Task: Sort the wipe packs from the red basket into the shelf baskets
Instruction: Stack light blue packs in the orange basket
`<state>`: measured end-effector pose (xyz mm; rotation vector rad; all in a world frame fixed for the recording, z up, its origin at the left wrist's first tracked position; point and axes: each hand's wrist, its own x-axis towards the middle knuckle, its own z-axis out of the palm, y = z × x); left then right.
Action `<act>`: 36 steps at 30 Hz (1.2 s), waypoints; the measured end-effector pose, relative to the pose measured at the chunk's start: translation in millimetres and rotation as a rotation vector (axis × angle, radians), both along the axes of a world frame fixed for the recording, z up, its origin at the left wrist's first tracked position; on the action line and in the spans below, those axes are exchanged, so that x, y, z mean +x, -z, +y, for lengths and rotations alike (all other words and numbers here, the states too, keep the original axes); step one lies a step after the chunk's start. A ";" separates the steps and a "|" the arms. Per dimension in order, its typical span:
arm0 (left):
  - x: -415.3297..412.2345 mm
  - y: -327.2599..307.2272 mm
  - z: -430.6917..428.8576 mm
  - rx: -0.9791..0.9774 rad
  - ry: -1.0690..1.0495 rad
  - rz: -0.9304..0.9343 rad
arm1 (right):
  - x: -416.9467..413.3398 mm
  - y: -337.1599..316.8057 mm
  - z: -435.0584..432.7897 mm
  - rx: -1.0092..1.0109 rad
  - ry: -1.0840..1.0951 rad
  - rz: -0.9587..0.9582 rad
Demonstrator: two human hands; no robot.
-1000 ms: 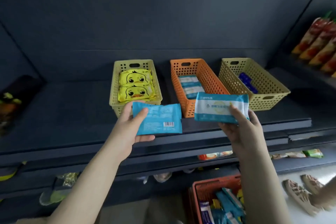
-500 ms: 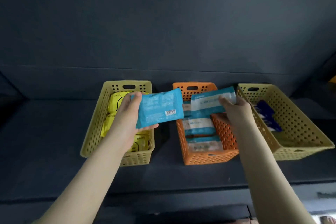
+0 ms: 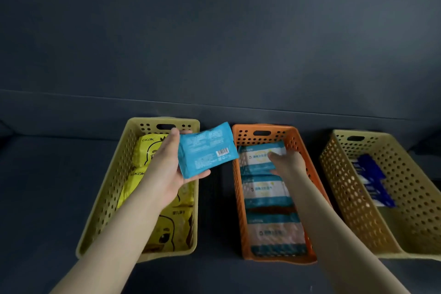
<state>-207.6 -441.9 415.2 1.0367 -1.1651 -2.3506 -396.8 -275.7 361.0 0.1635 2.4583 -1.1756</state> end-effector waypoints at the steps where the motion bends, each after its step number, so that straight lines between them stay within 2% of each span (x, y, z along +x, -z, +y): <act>1: -2.1 0.1 -2.5 -0.018 0.007 -0.028 | 2.7 -4.3 2.2 0.098 -0.072 0.060; 5: -7.6 -2.4 -7.6 -0.169 0.086 -0.025 | 16.3 -22.7 11.1 0.355 -0.231 0.472; 7: -9.1 -5.6 -7.4 -0.315 0.183 0.058 | 26.1 -33.4 13.6 0.355 -0.224 0.553; 8: -10.0 -7.7 -6.7 -0.425 0.254 0.100 | 30.9 -39.2 14.8 0.219 -0.173 0.461; 10: -13.1 -12.8 -3.0 -0.702 0.442 0.154 | 44.6 -58.7 16.5 -0.265 -0.041 -0.034; 11: -15.9 -15.4 0.7 -0.832 0.557 0.167 | 50.2 -68.5 18.7 -0.431 -0.032 -0.266; 12: -18.9 -16.2 5.8 -0.939 0.666 0.183 | 52.9 -72.6 21.6 -0.509 -0.058 -0.403; 14: -23.3 -12.6 17.1 -1.065 0.809 0.230 | 58.0 -72.8 26.1 -0.589 -0.069 -0.433; 16: -25.4 -1.7 25.1 -1.114 0.848 0.258 | 60.7 -64.8 32.9 -0.689 0.019 -0.308; 19: -27.5 11.5 30.4 -1.053 0.833 0.145 | 63.0 -51.0 49.5 -0.761 0.151 -0.140; 23: -39.9 14.7 34.2 -0.895 0.827 -0.138 | 68.0 -42.1 66.9 -0.672 0.175 -0.033; 25: -45.3 14.7 38.3 -0.817 0.810 -0.199 | 69.1 -35.5 71.1 -0.507 0.136 0.070; 29: -46.9 21.9 44.4 -0.745 0.809 -0.248 | 66.4 -20.4 64.3 -0.170 0.051 0.172; 33: -47.9 24.3 40.8 -0.646 0.754 -0.197 | 62.8 -8.1 53.5 0.113 -0.056 0.201; 36: -47.7 24.0 41.1 -0.647 0.742 -0.179 | 64.6 -9.2 50.6 0.358 -0.163 0.248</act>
